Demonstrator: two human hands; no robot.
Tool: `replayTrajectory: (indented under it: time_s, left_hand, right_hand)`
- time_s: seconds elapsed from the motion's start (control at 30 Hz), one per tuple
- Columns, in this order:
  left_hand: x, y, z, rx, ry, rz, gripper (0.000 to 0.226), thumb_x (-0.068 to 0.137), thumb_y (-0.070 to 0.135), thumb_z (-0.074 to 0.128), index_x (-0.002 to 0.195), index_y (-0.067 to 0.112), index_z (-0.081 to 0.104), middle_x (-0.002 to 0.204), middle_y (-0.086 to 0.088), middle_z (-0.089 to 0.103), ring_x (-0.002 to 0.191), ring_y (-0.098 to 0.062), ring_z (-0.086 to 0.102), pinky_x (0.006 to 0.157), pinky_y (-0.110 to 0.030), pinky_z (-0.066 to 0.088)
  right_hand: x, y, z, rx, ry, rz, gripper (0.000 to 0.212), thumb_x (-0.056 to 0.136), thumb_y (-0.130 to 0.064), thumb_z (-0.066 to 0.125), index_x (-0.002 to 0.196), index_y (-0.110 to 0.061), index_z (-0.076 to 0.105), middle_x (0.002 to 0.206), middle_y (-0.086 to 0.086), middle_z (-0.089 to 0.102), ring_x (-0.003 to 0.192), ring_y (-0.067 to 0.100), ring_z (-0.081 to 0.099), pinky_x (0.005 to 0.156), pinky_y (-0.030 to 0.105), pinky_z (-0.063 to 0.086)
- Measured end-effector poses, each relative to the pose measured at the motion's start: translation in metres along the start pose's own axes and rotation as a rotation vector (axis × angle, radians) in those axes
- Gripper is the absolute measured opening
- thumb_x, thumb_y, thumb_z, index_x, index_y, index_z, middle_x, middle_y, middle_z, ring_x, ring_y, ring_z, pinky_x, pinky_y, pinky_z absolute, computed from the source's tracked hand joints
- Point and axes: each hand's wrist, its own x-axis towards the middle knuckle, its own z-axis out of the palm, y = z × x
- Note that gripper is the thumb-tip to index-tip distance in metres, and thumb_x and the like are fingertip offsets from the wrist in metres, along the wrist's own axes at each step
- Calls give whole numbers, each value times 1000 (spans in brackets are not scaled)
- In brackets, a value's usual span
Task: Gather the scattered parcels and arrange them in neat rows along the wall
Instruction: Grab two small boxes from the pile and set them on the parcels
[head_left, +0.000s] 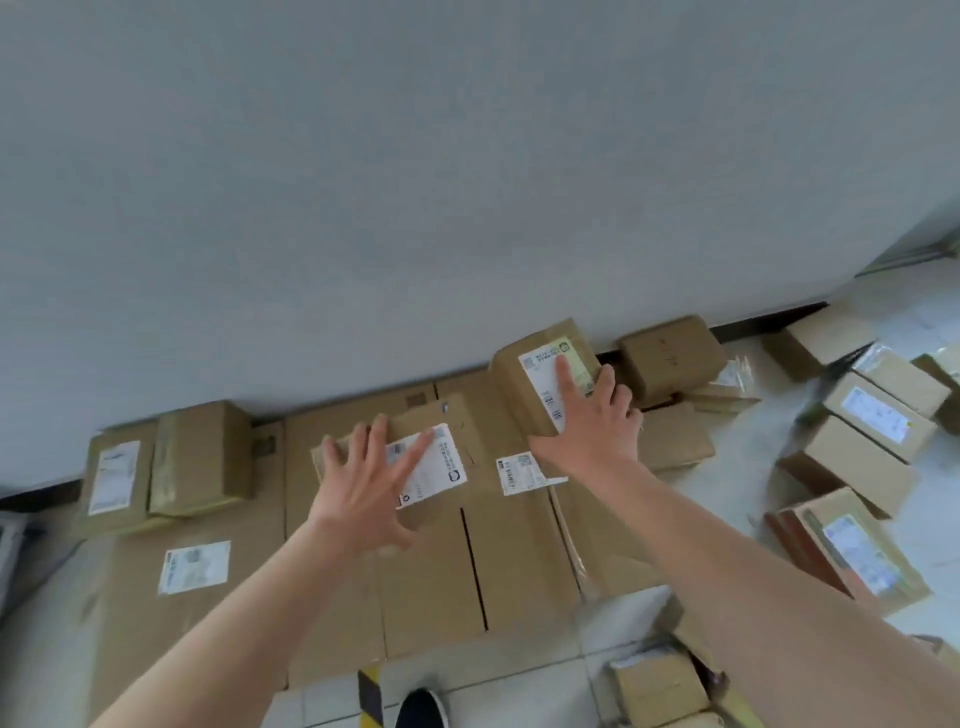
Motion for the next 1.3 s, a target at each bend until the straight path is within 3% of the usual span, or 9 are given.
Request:
replayTrajectory:
  time_s: [0.1, 0.23, 0.33, 0.47, 0.63, 0.8, 0.97, 1.17, 1.3]
  left_hand:
    - [-7, -49, 35, -155, -28, -313, 133, 50, 89, 59, 148, 38, -17, 150, -22, 10, 136, -40, 18, 104, -65, 29]
    - [4, -103, 89, -312, -71, -576, 130, 51, 91, 57, 150, 37, -7, 147, -21, 16, 129, -38, 27, 97, -61, 38]
    - [25, -139, 131, -382, -102, -707, 129, 53, 93, 52, 151, 34, -7, 143, -21, 21, 124, -38, 32, 91, -56, 41]
    - [54, -185, 186, -515, -171, -806, 125, 60, 89, 52, 152, 33, -11, 149, -26, 17, 131, -43, 26, 96, -63, 38]
    - [102, -224, 231, -656, -165, -931, 121, 64, 91, 46, 151, 33, -15, 149, -27, 16, 133, -43, 23, 93, -63, 39]
    - [139, -241, 242, -739, -155, -927, 107, 76, 87, 37, 153, 32, -13, 152, -22, 15, 136, -40, 20, 91, -65, 41]
    - [153, -249, 259, -800, -197, -884, 91, 90, 71, 39, 154, 32, -11, 156, -20, 6, 142, -41, 9, 97, -68, 38]
    - [162, -249, 268, -794, -296, -866, 84, 95, 65, 38, 154, 33, -11, 160, -20, -5, 146, -43, -2, 105, -71, 29]
    - [161, -245, 258, -727, -327, -873, 79, 96, 63, 32, 154, 32, -12, 161, -19, -5, 147, -40, -7, 108, -73, 18]
  right_hand:
    - [-5, -66, 40, 47, -15, -38, 118, 64, -71, 60, 147, -41, -18, 157, 23, 4, 131, 45, 25, 98, 57, 34]
    - [-11, -159, 102, 66, -75, -82, 118, 66, -77, 57, 147, -42, -20, 157, 24, 5, 132, 46, 26, 100, 57, 34]
    - [-7, -226, 143, 83, -122, -65, 119, 69, -79, 57, 147, -40, -23, 157, 25, 3, 133, 45, 25, 100, 56, 34]
    - [6, -298, 192, 123, -241, 3, 117, 74, -78, 56, 148, -37, -25, 158, 27, -2, 139, 47, 19, 104, 56, 32]
    - [31, -365, 236, 157, -223, 60, 115, 76, -81, 51, 151, -31, -20, 159, 27, 1, 139, 47, 20, 106, 55, 31]
    - [52, -404, 262, 288, -175, 7, 94, 88, -72, 41, 156, -27, -7, 160, 22, -2, 142, 43, 12, 114, 52, 18]
    - [64, -407, 273, 217, -312, -127, 77, 96, -43, 53, 156, -38, 5, 158, 15, -28, 145, 46, -16, 118, 57, -5]
    - [74, -399, 263, 272, -469, -172, 80, 93, -16, 51, 156, -39, 7, 154, 9, -39, 143, 40, -29, 119, 54, -8]
    - [84, -372, 246, 366, -554, -235, 73, 92, -15, 49, 156, -30, 17, 161, 2, -26, 147, 32, -21, 121, 51, -2]
